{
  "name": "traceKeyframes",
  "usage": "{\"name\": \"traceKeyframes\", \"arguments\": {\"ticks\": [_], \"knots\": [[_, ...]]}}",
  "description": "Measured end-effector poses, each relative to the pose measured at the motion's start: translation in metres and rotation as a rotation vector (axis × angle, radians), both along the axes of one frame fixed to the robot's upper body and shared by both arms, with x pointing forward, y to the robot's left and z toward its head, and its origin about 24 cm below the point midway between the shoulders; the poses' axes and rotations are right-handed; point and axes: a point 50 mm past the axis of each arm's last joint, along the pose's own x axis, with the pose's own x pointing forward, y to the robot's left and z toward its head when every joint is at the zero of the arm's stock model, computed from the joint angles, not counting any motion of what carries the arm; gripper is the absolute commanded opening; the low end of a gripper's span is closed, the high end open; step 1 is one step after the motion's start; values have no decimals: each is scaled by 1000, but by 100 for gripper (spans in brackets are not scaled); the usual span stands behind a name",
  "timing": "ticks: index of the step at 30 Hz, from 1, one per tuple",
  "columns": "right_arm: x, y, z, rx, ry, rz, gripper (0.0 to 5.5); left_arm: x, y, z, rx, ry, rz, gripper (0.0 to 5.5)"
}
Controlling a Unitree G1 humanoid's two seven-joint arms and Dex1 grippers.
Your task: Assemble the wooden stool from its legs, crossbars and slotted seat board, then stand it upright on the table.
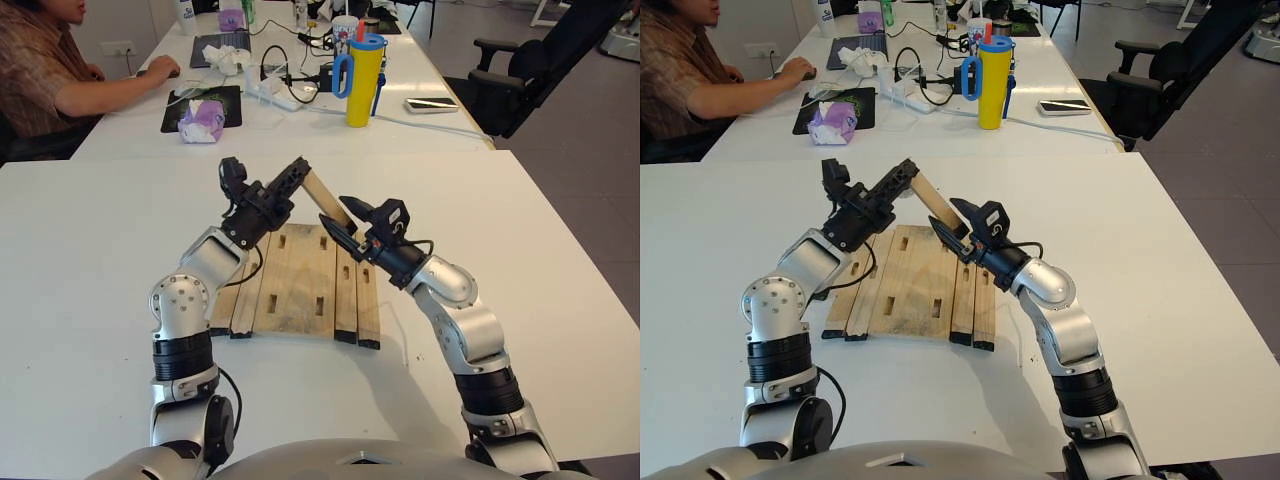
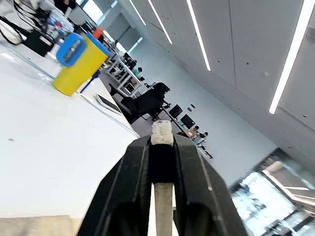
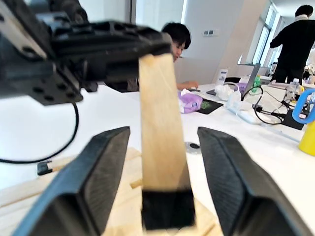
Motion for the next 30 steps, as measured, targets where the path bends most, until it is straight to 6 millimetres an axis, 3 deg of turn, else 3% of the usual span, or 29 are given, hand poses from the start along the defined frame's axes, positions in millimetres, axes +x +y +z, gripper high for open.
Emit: {"name": "traceKeyframes", "arguments": {"ticks": [5,9,16,30], "knots": [[10,-20,-9,-4,54,-141,281,-7,32,-20,144,27,309,44],[13,-25,-13,-19,74,-179,281,-15,45,-28,214,33,429,44],[14,-27,-16,-43,85,-217,281,-36,48,-46,250,96,491,44],[15,-27,-18,-46,97,-227,281,-50,52,-57,293,137,519,44]]}}
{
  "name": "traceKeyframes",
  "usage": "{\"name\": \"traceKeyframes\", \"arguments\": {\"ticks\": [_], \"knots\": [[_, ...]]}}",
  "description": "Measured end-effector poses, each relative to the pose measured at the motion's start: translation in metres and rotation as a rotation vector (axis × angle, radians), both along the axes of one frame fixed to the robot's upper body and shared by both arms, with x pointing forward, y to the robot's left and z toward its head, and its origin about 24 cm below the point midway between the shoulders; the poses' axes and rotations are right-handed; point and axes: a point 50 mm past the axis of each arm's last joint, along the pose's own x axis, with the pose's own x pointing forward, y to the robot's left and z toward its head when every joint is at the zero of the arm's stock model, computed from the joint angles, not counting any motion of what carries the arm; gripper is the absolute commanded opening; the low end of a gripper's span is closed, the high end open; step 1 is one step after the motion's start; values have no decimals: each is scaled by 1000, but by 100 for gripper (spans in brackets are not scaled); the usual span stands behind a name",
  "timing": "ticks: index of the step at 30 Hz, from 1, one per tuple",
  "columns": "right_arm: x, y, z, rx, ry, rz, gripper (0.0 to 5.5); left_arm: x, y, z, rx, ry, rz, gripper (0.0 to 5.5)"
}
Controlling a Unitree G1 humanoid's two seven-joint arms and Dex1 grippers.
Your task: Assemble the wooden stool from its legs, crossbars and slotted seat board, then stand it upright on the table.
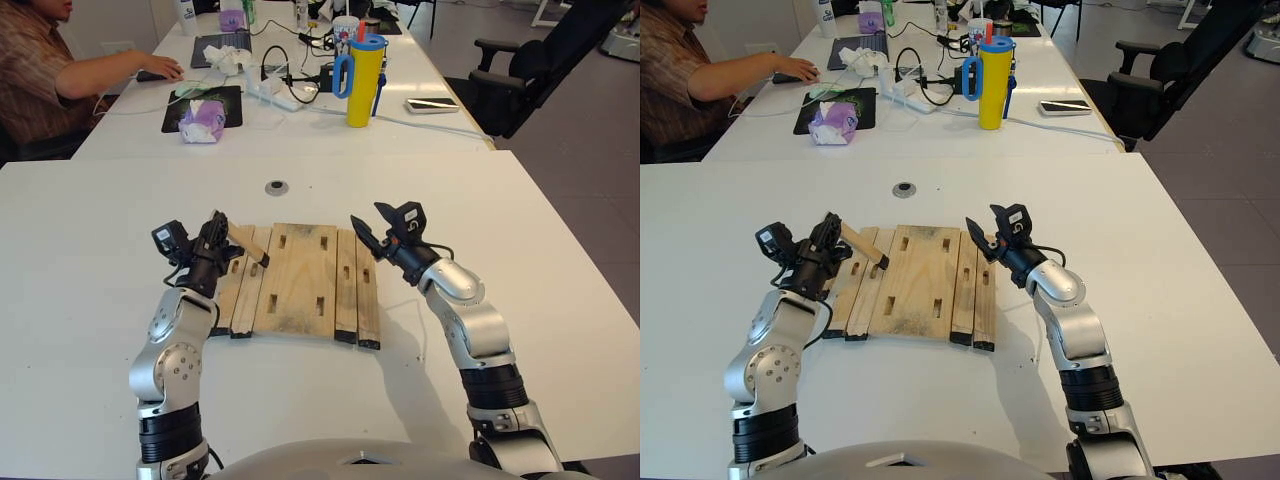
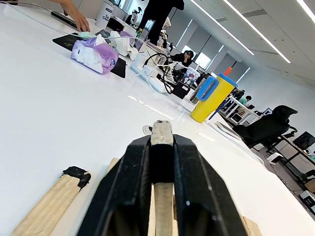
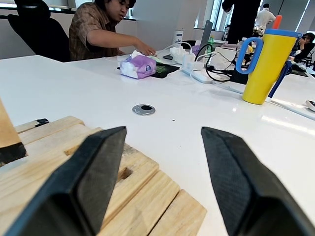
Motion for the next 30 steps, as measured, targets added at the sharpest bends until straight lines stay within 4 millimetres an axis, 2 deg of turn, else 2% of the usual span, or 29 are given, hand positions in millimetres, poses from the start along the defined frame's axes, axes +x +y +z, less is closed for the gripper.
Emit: {"name": "traceKeyframes", "arguments": {"ticks": [7,30], "knots": [[0,0,-2,0,7,-1,281,-6,4,-1,53,-15,6,44],[-2,2,-7,3,36,-6,281,-4,5,-4,136,-12,12,44]]}}
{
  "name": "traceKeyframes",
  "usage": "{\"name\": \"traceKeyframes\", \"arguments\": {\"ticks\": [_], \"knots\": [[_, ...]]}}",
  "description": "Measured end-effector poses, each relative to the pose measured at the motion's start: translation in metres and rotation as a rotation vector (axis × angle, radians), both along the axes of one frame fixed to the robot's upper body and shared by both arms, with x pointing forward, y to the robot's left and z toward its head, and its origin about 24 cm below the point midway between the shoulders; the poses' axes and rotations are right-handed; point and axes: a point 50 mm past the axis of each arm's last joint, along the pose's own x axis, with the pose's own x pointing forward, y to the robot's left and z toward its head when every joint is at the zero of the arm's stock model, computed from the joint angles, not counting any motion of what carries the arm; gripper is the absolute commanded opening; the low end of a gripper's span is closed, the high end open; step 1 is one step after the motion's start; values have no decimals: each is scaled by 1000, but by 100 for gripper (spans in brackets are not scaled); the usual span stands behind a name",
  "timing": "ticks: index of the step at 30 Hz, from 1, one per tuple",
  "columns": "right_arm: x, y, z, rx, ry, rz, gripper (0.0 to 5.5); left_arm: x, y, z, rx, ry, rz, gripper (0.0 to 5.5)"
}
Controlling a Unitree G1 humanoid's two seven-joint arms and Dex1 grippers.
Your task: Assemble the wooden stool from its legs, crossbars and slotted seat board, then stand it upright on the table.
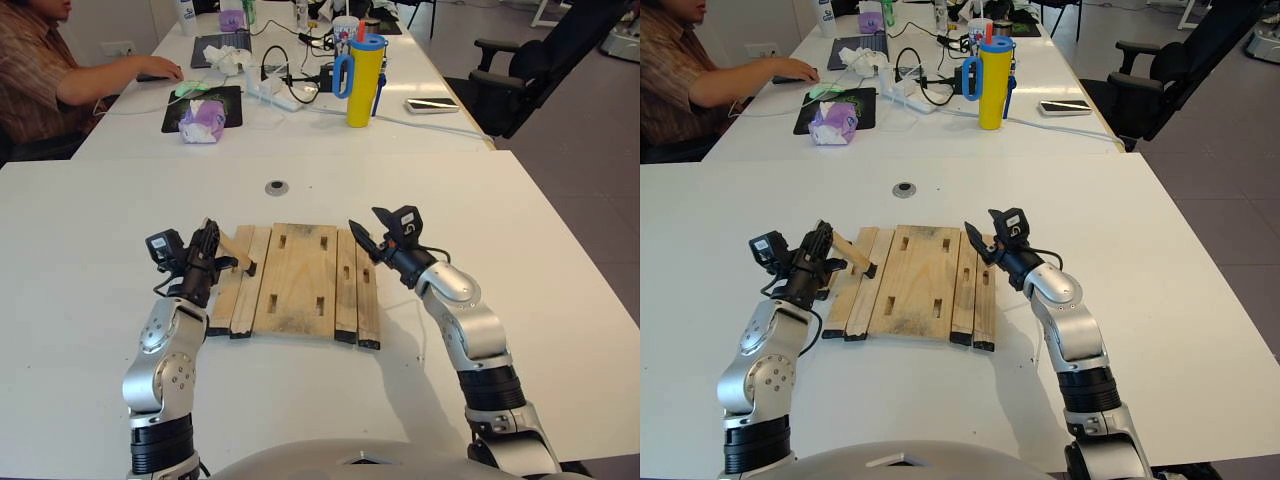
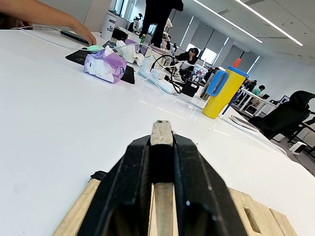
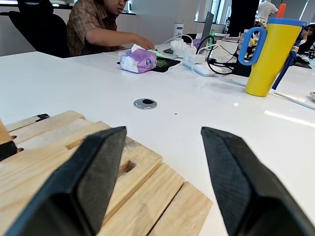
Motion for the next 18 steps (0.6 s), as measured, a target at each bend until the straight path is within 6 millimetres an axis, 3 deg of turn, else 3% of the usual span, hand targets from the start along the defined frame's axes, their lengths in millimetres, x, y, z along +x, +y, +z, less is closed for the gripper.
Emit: {"name": "traceKeyframes", "arguments": {"ticks": [11,18], "knots": [[-2,3,-2,-2,7,7,281,6,-22,0,219,-4,-38,44],[-3,6,-3,-11,7,18,281,5,-24,-7,266,-29,-50,44]]}}
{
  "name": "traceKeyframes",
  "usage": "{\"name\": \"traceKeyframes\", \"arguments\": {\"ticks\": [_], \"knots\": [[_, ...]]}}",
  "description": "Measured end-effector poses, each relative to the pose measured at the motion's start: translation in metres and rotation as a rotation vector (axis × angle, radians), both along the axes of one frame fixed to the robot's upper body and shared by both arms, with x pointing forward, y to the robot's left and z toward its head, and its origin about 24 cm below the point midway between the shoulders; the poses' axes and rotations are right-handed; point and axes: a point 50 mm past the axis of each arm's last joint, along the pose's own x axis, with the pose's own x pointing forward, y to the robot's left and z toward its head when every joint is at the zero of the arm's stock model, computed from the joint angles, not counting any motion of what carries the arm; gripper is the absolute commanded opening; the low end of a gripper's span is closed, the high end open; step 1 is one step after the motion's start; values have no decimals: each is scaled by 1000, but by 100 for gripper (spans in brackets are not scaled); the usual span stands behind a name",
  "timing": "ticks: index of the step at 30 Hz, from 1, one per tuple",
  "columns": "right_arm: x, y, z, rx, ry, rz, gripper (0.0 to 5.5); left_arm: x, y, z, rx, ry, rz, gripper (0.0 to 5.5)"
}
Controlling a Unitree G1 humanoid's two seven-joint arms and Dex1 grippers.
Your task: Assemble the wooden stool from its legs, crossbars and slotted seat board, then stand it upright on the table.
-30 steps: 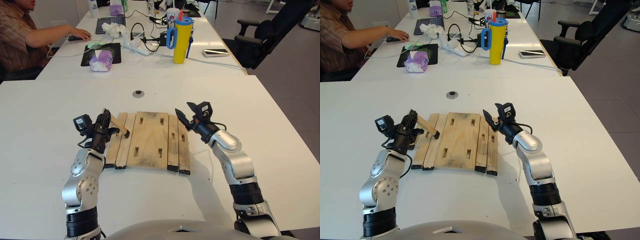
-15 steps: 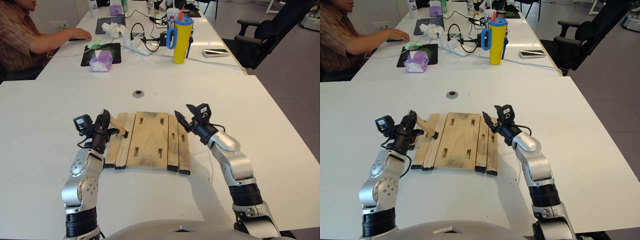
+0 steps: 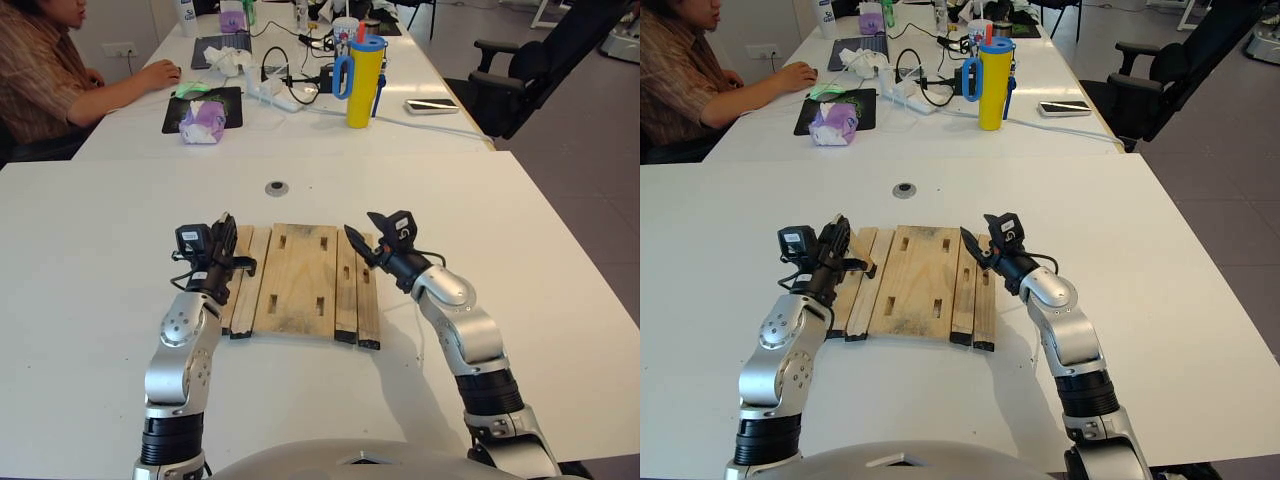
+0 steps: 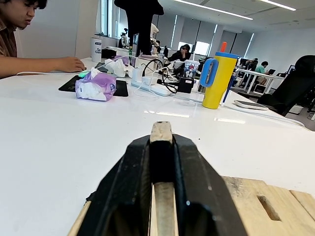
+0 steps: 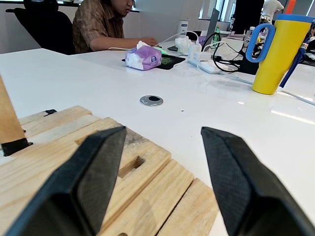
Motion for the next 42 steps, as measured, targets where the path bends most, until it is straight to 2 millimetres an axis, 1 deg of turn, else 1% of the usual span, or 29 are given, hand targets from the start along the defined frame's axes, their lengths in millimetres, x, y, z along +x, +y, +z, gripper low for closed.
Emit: {"name": "traceKeyframes", "arguments": {"ticks": [13,22,34,35,37,38,39,40,42], "knots": [[-1,0,-1,-18,8,-2,281,-6,-8,-8,88,-44,-42,44],[-1,1,-2,-24,21,9,281,-15,-6,-16,114,-95,-44,44],[-1,1,-1,-36,17,19,281,-16,-9,-17,131,-111,-64,44],[-1,1,-1,-36,17,19,281,-15,-9,-17,135,-111,-66,80],[-1,1,-1,-36,18,19,281,-13,-9,-19,150,-91,-83,102],[-1,1,-1,-35,17,20,281,-14,-8,-28,157,-36,-94,117],[-1,1,-1,-35,18,20,281,-19,-7,-42,156,40,-101,129],[0,1,-3,-36,24,18,281,-24,-6,-50,158,77,-104,144],[0,2,-2,-32,23,21,281,-22,-5,-47,160,64,-99,169]]}}
